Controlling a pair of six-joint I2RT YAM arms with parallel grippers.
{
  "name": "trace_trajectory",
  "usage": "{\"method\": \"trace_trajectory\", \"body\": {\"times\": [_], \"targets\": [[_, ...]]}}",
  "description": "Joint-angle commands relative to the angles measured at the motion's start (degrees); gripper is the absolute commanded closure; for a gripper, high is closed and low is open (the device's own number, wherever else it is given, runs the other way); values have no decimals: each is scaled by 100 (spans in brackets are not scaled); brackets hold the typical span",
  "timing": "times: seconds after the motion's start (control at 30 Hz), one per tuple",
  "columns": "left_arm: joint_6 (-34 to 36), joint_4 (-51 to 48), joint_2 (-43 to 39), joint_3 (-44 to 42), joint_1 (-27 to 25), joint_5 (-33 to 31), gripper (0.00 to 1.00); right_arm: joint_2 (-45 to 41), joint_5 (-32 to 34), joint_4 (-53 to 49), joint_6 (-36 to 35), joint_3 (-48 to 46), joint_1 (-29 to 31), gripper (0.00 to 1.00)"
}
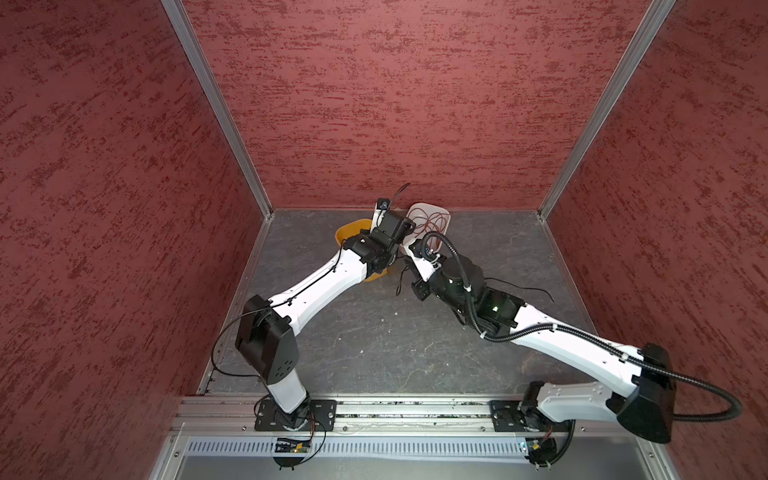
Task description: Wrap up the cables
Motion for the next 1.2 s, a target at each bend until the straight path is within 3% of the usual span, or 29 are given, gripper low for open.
{"method": "trace_trajectory", "body": {"times": [0.0, 0.33, 0.57, 0.67, 0.73, 1.17], "targets": [[125, -14, -14, 170, -12, -482, 100, 2, 276, 212, -214, 336, -83, 100], [688, 55, -241, -137, -148, 261, 100, 121, -374, -239, -187, 746, -950, 100], [1397, -109, -472, -226, -280, 1406, 100, 599, -912, -857, 176, 1405, -1658, 100], [1339, -242, -586, -226, -279, 1400, 100, 886, -562, -1149, 199, 1710, -1705, 100], [1329, -283, -724, -264, -290, 1446, 100, 1100, -445, -1310, 249, 1863, -1788, 94], [973, -165, -1907, -509, -276, 2915, 100, 1615, -923, -1423, 575, 1927, -2413, 91]]}}
